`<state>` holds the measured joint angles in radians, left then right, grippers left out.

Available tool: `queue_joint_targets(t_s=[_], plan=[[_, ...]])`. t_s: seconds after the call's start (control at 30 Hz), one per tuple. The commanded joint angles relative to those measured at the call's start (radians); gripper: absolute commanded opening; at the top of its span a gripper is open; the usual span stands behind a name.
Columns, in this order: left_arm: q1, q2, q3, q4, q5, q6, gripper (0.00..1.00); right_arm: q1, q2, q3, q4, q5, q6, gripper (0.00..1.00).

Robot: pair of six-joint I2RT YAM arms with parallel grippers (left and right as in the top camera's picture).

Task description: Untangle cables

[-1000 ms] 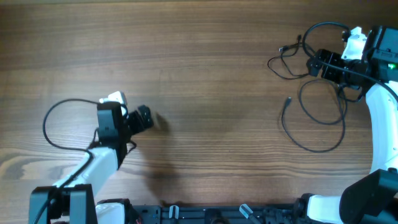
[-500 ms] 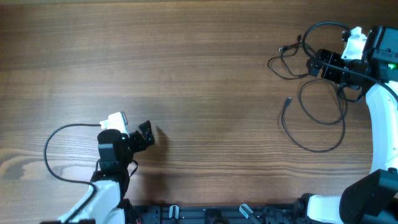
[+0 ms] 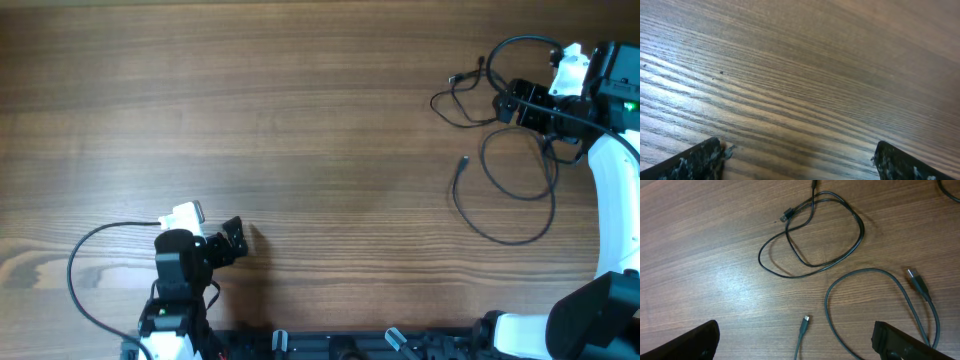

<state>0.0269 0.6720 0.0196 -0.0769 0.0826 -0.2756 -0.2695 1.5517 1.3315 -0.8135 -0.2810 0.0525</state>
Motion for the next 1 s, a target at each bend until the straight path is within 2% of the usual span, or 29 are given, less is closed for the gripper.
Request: queue_joint_targets(t_s=[0.0,0.2,0.43,0.97], plan=[[-0.003,-0.190,-0.014,0.000,-0.010,0.017,1.00,0.002,0.016,-0.005,0.001,-0.016,0.010,1.00],[-0.006,-0.479,-0.014,-0.002,-0.010,0.148,1.00,0.002,0.016,-0.005,0.002,-0.016,0.010,1.00],[-0.006,-0.671,-0.014,-0.003,-0.042,0.320,1.00,0.002,0.016,-0.005,0.002,-0.016,0.010,1.00],[-0.005,-0.666,-0.014,0.002,-0.024,0.321,1.00,0.002,0.016,-0.005,0.002,-0.016,0.010,1.00]])
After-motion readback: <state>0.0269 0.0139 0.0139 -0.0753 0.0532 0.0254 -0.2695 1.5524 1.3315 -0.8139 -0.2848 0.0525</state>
